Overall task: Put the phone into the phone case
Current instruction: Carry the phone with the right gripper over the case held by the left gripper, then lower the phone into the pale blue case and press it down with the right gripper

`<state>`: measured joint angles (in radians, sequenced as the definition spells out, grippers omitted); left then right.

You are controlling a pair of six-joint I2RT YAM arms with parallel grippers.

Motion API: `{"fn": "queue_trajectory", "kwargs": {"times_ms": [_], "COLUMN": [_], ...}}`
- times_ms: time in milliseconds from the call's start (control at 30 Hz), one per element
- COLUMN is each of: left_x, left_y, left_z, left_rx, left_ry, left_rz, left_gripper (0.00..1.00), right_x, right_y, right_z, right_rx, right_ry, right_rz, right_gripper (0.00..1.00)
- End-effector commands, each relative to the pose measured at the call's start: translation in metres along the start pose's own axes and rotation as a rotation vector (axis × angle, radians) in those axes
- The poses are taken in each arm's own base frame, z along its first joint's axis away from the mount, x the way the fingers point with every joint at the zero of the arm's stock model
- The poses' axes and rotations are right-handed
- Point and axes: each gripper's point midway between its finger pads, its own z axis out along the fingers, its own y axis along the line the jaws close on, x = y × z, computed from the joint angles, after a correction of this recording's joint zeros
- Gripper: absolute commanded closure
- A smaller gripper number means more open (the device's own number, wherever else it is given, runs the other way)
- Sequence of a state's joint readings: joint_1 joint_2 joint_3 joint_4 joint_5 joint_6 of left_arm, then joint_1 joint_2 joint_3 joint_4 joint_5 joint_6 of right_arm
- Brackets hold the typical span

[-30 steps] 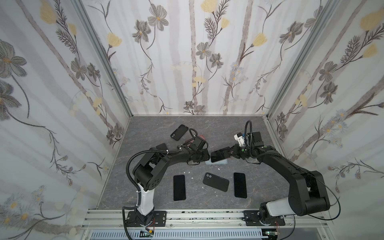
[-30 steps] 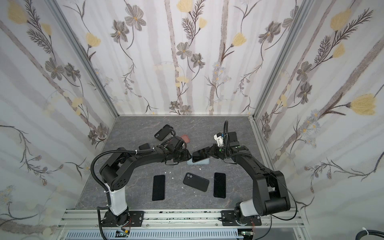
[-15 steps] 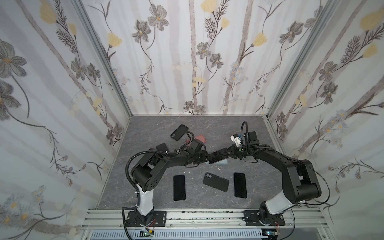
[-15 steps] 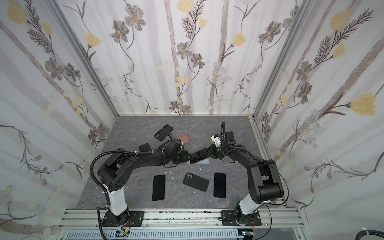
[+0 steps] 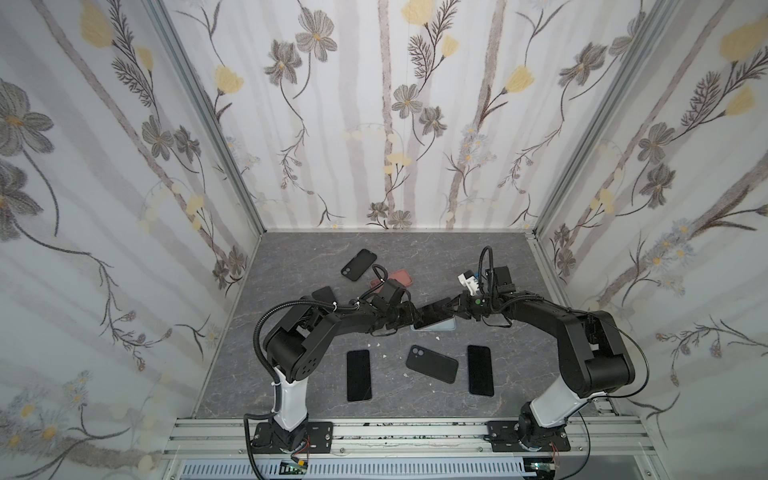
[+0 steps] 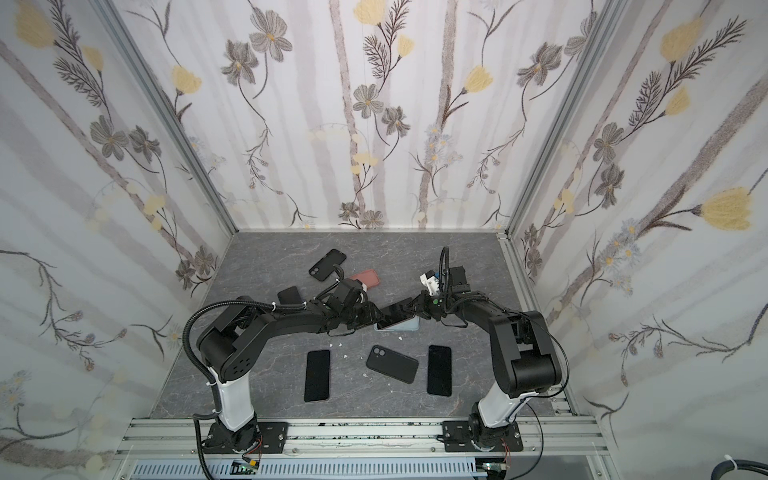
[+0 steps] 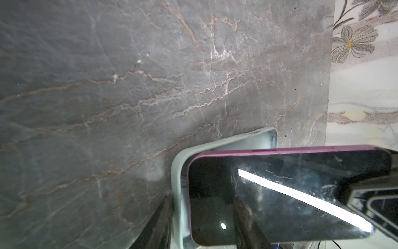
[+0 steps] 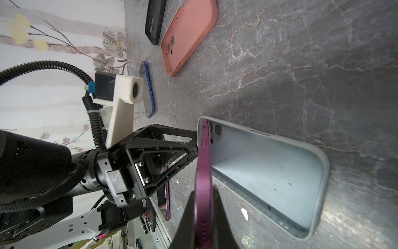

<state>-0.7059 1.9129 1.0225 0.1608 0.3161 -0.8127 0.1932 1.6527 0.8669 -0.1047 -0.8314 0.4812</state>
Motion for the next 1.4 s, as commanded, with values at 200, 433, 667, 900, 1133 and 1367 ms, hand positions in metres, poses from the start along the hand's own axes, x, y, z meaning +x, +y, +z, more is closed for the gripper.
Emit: {"fn": "queue_trajectory", "kwargs": {"times_ms": [200,433,667,900,1133,1367], "left_x": [0.009,0.022,0.023,0.024,0.020,0.018], "left_y": [0.011,0.014,0.006,0.015,0.017,0.018], "left_z": [0.003,0.009,0.007,0.005,0.002,0.002], "left_rx": [-0.021,-0.018,-0.010,-0.083,-0.124,-0.141], "left_ry": [0.027,0.061,0.062,0.066,0.065,0.070], "left_rz": [-0.077,-0.133,-0.126,-0.107,-0.080,-0.069], "left_gripper": [0.56,0.56,0.56,0.56,0.56,0.55], "right_x": [0.011,0.024,0.032,0.031,0.018,0.012], "right_y": [-0.013,-0.036,-0.052,-0.066,-0.062,-0.056], "right_z": [0.005,0.008,0.012,0.007,0.001,-0.005], "right_rx": [-0.040,-0.033,0.015,0.121,0.209,0.265], "right_ry": [0.001,-0.001,-0.002,-0.014,-0.020,-0.022], "right_rz": [0.043,0.103,0.122,0.108,0.054,0.014], "right_gripper": [1.00,0.98,0.95,0.86,0.70,0.61]}}
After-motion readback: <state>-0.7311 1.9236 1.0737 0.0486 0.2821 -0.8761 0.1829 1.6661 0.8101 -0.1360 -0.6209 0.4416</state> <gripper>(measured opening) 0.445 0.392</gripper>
